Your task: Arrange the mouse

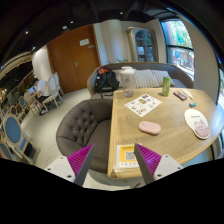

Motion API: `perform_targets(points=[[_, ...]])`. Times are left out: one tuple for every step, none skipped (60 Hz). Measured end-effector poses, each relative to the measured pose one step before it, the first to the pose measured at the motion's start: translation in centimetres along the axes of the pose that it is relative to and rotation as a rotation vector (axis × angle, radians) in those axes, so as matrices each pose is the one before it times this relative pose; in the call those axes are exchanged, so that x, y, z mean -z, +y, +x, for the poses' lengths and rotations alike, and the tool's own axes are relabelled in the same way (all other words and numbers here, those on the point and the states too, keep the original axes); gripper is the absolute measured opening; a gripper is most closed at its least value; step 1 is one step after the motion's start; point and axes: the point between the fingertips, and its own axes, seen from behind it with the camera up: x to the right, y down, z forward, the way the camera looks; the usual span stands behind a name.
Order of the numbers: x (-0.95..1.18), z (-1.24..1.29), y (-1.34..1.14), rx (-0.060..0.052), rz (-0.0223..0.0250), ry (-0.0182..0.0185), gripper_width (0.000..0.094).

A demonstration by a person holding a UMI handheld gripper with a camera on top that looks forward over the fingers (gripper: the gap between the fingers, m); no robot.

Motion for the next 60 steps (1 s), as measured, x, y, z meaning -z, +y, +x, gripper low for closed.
perform_targets(points=[[-0.032,-0.081,-0.115,0.0018,0.00340,-0.00115,0.0840],[-0.031,0.000,-0.103,0.0042,0.00281,0.00058,0.0841],[-0.035,0.045,-0.075,0.0061,0.00198,0.00140,0.0840],[-0.047,0.122,-0.079,0.0068,0.00179,0.00183,0.0840],[-0.058,0.182,-0.087,0.0069,0.00126,0.00176,0.0841],[-0.058,-0.230,0.013,0.0062,0.00094,0.00047,0.0839],[-0.587,1.064,-0.112,0.0067,0.00136,-0.00444,0.0839],[-0.166,0.200,-0.094,0.0052,0.00037,-0.00117,0.0839],[-0.144,0.147,-0.045,0.0043,-0.00096,-0.00141,0.0838],[0.382,-0.219,-0.023,0.0037,-0.00316,0.00159,0.0839],[-0.211,0.185,0.029,0.0026,-0.00338,-0.00038,0.0837],[-0.248,-0.140,0.291,0.0028,-0.00137,0.00212,0.0839],[-0.640,0.705,-0.132,0.0011,-0.00059,0.00073,0.0838],[-0.138,0.277,-0.026,0.0007,-0.00122,0.00373,0.0835],[-0.160,0.321,-0.009,0.0008,-0.00069,0.00440,0.0832],[-0.163,0.386,-0.002,0.0010,0.00027,0.00548,0.0831],[-0.154,0.451,-0.032,0.0013,0.00102,0.00577,0.0832],[-0.375,0.553,0.006,0.0013,0.00066,0.00681,0.0836],[-0.155,0.573,0.131,0.0011,0.00025,0.00752,0.0839],[-0.209,0.587,0.111,0.0010,-0.00136,0.00826,0.0839],[-0.224,0.650,0.109,0.0009,-0.00188,0.00967,0.0839],[-0.217,0.698,0.137,0.0014,-0.00202,0.01026,0.0839],[-0.259,0.728,0.113,0.0017,-0.00129,0.01040,0.0838],[-0.270,0.747,0.132,0.0019,-0.00139,0.01018,0.0839],[-0.259,0.734,0.122,0.0025,-0.00101,0.01056,0.0840],[-0.137,0.581,0.070,0.0033,-0.00156,0.01162,0.0840],[-0.463,0.842,0.183,0.0025,0.00033,0.00739,0.0840],[-0.317,0.720,0.159,0.0030,-0.00129,0.00972,0.0840],[-0.359,0.728,0.174,0.0027,-0.00081,0.00993,0.0840],[-0.396,0.688,0.113,0.0028,0.00020,0.00883,0.0839],[-0.397,0.647,0.088,0.0026,0.00143,0.00666,0.0838],[-0.421,0.579,0.097,0.0025,0.00249,0.00580,0.0838],[-0.438,0.521,0.108,0.0028,0.00072,0.00532,0.0837],[-0.383,0.495,0.042,0.0035,-0.00242,0.00795,0.0836],[-0.464,0.504,0.171,0.0031,-0.00159,0.00494,0.0836],[-0.526,0.445,0.209,0.0030,-0.00150,0.00072,0.0836],[-0.448,0.342,0.118,0.0035,-0.00091,0.00115,0.0835],[-0.466,0.334,0.124,0.0038,-0.00185,0.00068,0.0837],[-0.480,0.317,0.115,0.0037,-0.00211,0.00122,0.0837],[-0.458,0.286,0.051,0.0039,-0.00089,0.00135,0.0837],[-0.465,0.258,0.008,0.0040,0.00151,0.00073,0.0836],[-0.575,0.218,-0.034,0.0040,0.00230,0.00061,0.0838],[-0.479,0.235,-0.019,0.0053,0.00206,0.00021,0.0835],[-0.505,0.240,-0.019,0.0056,0.00097,0.00117,0.0834],[-0.466,0.222,0.059,0.0054,-0.00141,0.00080,0.0834],[-0.497,0.152,0.095,0.0047,-0.00387,-0.00068,0.0833],[-0.462,0.064,0.118,0.0030,-0.00556,-0.00328,0.0832],[-0.346,-0.102,0.100,0.0017,-0.00372,-0.00530,0.0830],[-0.425,-0.064,0.031,0.0012,-0.00384,-0.00803,0.0832],[-0.468,-0.097,-0.023,0.0014,0.00034,-0.00751,0.0836],[-0.372,-0.058,-0.029,0.0021,0.00014,-0.00685,0.0836],[-0.385,-0.046,-0.004,0.0032,-0.00175,-0.00516,0.0836],[-0.306,-0.086,0.023,0.0064,-0.00335,-0.00812,0.0840],[-0.229,-0.263,-0.523,-0.0047,0.01560,-0.01114,0.0826],[-0.267,-0.044,-0.163,0.0009,0.00435,-0.00615,0.0822],[-0.287,-0.002,-0.043,0.0031,-0.00213,-0.00398,0.0823],[-0.241,-0.015,-0.219,0.0024,0.00346,-0.00509,0.0824],[-0.244,-0.009,-0.283,0.0018,0.00614,-0.00411,0.0823],[-0.241,0.041,-0.140,0.0046,-0.00025,-0.00172,0.0829],[-0.271,0.002,-0.202,0.0033,0.00181,-0.00244,0.0833]])
